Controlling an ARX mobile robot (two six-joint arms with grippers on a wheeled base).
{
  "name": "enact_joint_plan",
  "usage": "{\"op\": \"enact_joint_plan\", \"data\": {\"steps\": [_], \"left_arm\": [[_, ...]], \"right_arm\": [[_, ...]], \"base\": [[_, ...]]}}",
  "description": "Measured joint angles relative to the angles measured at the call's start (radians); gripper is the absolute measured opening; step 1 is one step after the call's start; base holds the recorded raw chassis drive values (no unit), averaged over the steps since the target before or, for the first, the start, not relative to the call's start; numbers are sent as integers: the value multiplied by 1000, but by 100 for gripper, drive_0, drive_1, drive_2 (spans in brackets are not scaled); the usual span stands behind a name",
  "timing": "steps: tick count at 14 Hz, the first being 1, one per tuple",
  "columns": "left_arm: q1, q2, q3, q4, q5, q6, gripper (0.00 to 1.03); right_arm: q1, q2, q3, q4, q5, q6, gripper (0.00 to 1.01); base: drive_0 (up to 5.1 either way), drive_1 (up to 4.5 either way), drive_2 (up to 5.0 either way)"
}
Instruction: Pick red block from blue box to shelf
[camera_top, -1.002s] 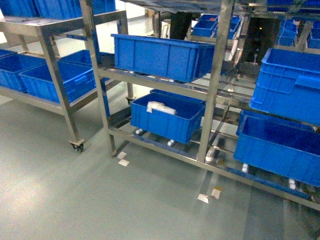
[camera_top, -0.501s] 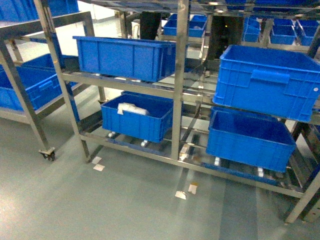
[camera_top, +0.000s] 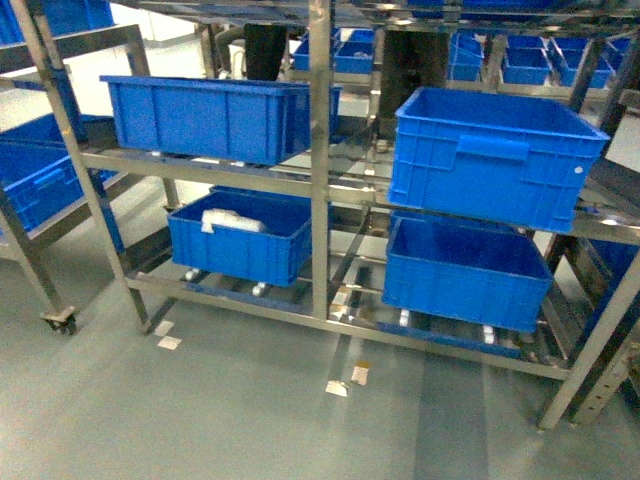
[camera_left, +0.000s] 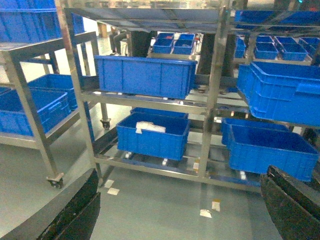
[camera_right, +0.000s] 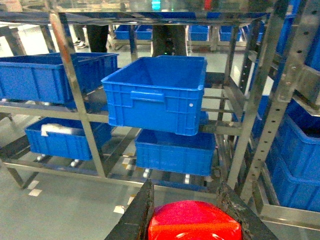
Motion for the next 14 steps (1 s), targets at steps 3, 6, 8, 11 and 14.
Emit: {"op": "enact_joint_plan", "data": {"steps": [3, 6, 8, 11, 14], "left_arm": [[0, 0, 0, 0, 0, 0, 98], [0, 0, 0, 0, 0, 0, 98], [0, 0, 0, 0, 0, 0, 98], [0, 0, 0, 0, 0, 0, 98], [0, 0, 0, 1, 0, 0, 98]], "right_arm": [[0, 0, 0, 0, 0, 0, 28], [0, 0, 0, 0, 0, 0, 28], [0, 0, 0, 0, 0, 0, 28], [-1, 0, 0, 0, 1, 0, 28], [0, 0, 0, 2, 3, 0, 28]], "base": [[-159, -159, -159], [-148, -148, -148], [-150, -150, -150], [-144, -144, -144], [0, 0, 0]]}}
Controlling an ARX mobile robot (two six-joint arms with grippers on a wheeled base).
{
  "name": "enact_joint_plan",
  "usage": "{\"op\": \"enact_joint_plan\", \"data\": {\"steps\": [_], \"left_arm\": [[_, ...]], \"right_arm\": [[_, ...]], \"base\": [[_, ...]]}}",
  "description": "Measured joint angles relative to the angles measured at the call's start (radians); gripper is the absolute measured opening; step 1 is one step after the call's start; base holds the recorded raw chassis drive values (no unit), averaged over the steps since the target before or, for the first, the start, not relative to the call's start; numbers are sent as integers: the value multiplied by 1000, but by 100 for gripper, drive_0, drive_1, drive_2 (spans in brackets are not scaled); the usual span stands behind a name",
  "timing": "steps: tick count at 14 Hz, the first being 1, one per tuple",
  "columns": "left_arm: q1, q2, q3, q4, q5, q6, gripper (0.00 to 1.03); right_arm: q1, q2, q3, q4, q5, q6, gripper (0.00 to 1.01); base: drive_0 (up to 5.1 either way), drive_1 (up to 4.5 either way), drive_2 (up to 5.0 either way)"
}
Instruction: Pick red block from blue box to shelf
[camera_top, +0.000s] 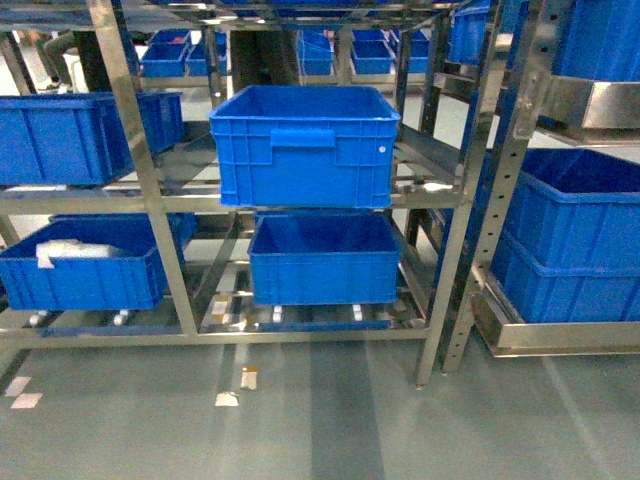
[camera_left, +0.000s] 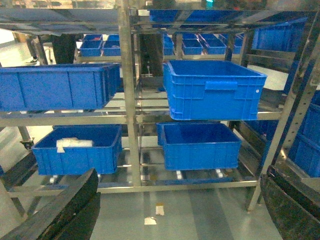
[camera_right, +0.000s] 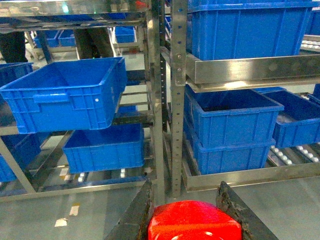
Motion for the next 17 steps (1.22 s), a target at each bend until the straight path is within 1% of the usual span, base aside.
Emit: {"op": "enact_joint_plan", "data": {"steps": [6, 17], "left_arm": [[0, 0, 0, 1, 0, 0, 98], [0, 0, 0, -1, 0, 0, 98]], "right_arm": [[0, 0, 0, -2, 0, 0, 28], [0, 2, 0, -3, 0, 0, 28]], "base": [[0, 0, 0], [5, 437, -427]]}}
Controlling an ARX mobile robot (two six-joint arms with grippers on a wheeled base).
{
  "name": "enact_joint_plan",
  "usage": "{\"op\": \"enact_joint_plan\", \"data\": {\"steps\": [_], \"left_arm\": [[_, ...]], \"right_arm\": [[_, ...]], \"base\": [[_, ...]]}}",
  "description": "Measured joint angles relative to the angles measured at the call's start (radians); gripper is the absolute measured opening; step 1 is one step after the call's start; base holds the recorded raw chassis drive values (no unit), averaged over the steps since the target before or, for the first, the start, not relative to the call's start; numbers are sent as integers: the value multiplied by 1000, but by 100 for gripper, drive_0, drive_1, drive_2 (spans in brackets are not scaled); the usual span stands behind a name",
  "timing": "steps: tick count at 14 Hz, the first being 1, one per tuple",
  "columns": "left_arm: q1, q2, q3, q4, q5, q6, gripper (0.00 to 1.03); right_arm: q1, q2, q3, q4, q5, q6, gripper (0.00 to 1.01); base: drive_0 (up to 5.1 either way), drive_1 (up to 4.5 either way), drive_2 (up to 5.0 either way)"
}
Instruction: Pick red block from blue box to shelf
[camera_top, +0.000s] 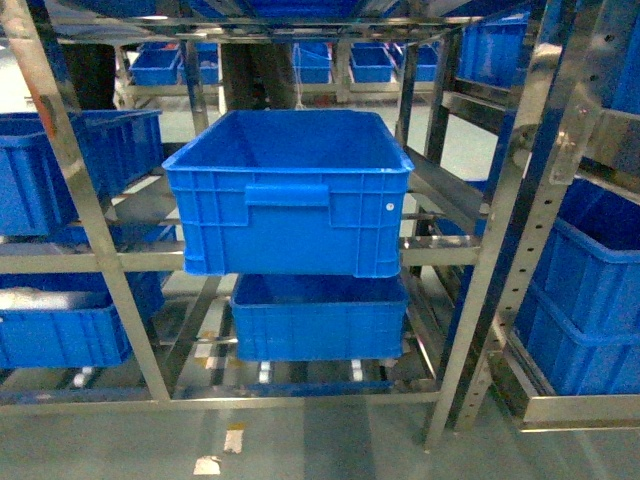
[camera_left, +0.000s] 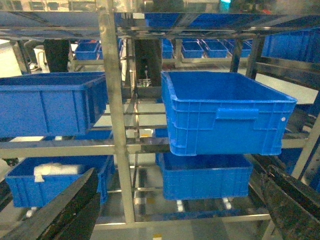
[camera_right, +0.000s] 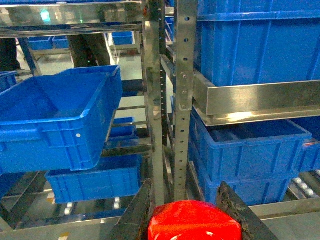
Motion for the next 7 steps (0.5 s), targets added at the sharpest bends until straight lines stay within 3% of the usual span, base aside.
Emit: {"op": "enact_joint_plan", "data": {"steps": [7], "left_arm": [[0, 0, 0, 0, 0, 0, 98]], "right_arm": [[0, -2, 0, 5, 0, 0, 28]], "base": [[3, 431, -426]]}}
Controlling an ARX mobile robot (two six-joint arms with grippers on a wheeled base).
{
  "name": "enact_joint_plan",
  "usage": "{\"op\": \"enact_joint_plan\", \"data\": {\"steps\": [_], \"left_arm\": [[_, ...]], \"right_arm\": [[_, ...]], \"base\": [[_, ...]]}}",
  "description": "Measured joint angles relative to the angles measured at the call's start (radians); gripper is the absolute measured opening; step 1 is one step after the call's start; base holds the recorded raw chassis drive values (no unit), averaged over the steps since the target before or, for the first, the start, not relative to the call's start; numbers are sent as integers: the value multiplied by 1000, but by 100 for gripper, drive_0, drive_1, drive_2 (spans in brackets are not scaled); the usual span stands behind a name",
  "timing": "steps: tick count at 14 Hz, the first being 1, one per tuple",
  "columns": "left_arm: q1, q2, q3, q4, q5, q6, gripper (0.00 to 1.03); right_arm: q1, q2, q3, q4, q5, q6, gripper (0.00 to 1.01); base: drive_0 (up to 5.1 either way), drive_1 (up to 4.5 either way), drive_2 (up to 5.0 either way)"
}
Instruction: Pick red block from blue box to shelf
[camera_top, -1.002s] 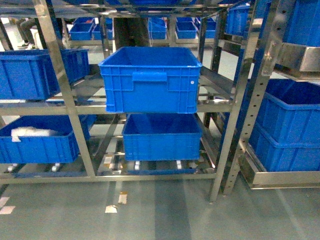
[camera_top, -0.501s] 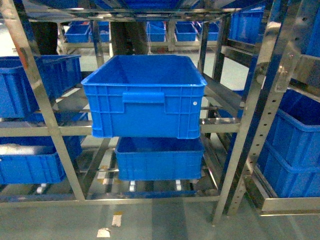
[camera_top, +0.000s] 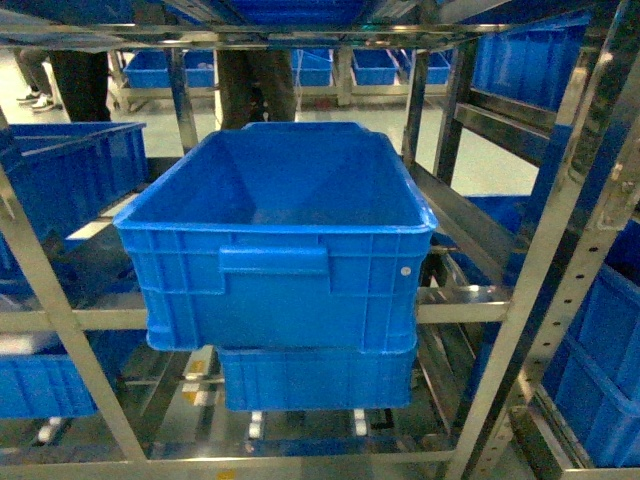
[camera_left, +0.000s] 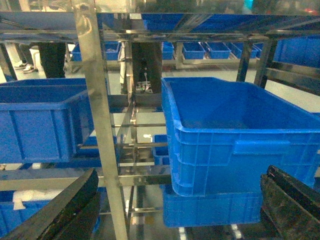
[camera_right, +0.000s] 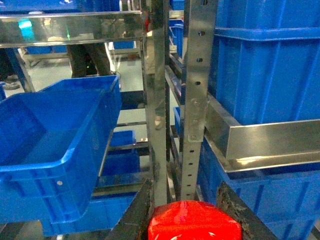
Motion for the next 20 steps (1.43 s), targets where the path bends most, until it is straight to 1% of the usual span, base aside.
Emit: {"op": "enact_joint_plan", "data": {"steps": [5, 10, 11, 12, 15, 16, 17, 19, 20], "left_arm": [[0, 0, 0, 1, 0, 0, 98], [0, 0, 0, 0, 0, 0, 98], [0, 0, 0, 0, 0, 0, 98], [0, 0, 0, 0, 0, 0, 98], [0, 0, 0, 0, 0, 0, 98], [0, 0, 0, -1, 0, 0, 98], [0, 0, 0, 0, 0, 0, 98], [0, 0, 0, 0, 0, 0, 98], [0, 0, 0, 0, 0, 0, 98]], "right_arm": [[0, 3, 0, -5, 0, 0, 28], [0, 1, 0, -3, -3, 0, 28], [-6, 9, 19, -77, -24, -6, 28], [-15, 34, 64, -204, -77, -19, 28], [-18, 68, 102, -315, -121, -22, 28], [-5, 97, 106, -309, -133, -15, 28], [19, 142, 125, -284, -150, 0, 28], [94, 274, 190, -210, -206, 38, 28], [135, 373, 233, -169, -243, 62, 28]], "base": [[-3, 422, -427], [0, 0, 0], [0, 0, 0], [0, 0, 0], [0, 0, 0], [0, 0, 0], [0, 0, 0], [0, 0, 0], [0, 0, 0]]}}
